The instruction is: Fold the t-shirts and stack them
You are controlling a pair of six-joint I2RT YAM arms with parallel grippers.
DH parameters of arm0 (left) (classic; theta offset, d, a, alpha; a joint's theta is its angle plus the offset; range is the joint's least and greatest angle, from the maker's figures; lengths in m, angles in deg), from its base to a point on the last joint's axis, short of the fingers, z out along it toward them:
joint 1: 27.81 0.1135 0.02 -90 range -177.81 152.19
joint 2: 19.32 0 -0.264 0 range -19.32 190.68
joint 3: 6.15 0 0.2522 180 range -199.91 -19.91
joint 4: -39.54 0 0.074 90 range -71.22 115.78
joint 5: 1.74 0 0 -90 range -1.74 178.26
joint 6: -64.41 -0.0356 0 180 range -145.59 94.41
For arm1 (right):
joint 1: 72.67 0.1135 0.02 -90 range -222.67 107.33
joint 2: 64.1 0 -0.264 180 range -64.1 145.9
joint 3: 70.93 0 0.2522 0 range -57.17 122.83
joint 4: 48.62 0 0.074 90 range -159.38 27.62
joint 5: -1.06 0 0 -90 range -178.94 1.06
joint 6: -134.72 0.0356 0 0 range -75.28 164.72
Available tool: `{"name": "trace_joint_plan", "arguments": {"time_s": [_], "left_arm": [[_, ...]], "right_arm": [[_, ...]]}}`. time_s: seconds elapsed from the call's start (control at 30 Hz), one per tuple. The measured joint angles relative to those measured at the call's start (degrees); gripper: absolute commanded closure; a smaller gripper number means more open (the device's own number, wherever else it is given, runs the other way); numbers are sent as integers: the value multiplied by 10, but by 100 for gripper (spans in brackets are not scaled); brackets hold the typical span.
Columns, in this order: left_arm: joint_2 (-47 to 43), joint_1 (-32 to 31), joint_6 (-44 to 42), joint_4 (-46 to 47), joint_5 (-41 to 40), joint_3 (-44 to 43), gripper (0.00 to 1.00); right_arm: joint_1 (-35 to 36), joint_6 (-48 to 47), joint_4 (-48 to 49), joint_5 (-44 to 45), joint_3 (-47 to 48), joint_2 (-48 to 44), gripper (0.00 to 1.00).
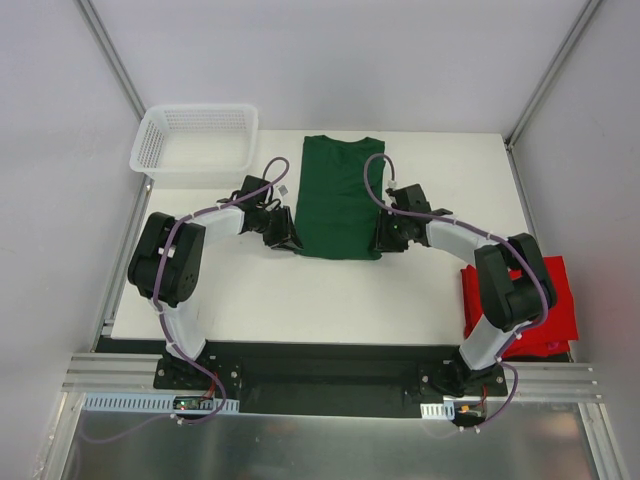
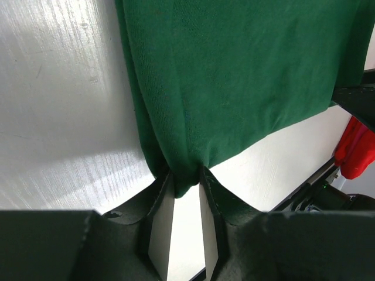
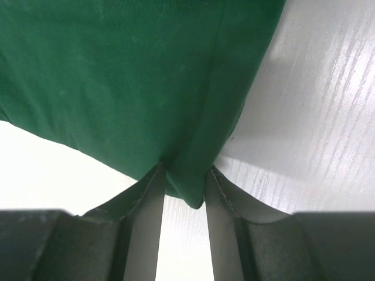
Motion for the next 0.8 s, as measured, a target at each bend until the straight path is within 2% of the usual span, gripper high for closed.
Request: {"name": "trace_joint_plan", "arguments": {"time_s": [0.1,0.13,0.17,0.2,0.33,0.57,0.8], "left_arm": [[0,0,0,0,0,-1,86],[0,0,1,0,0,-1,87],[0,0,1,0,0,-1,96],[0,0,1,0,0,-1,100],[0,0,2,0,-1,-1,100],[0,-2,2,0,-5,-1,100],[0,-34,4,3,-19,6,100]], "right_arm": [[1,-3,-1,0,0,0,78],[1,-5,-2,0,0,0,84],[2,-6,-2,0,0,0,85],[3,-8,-2,0,0,1,85],[5,-9,-3,3,0,5,93],[18,-16,-25,17,14,9,93],[39,-24,-63,48,26,8,94]]}}
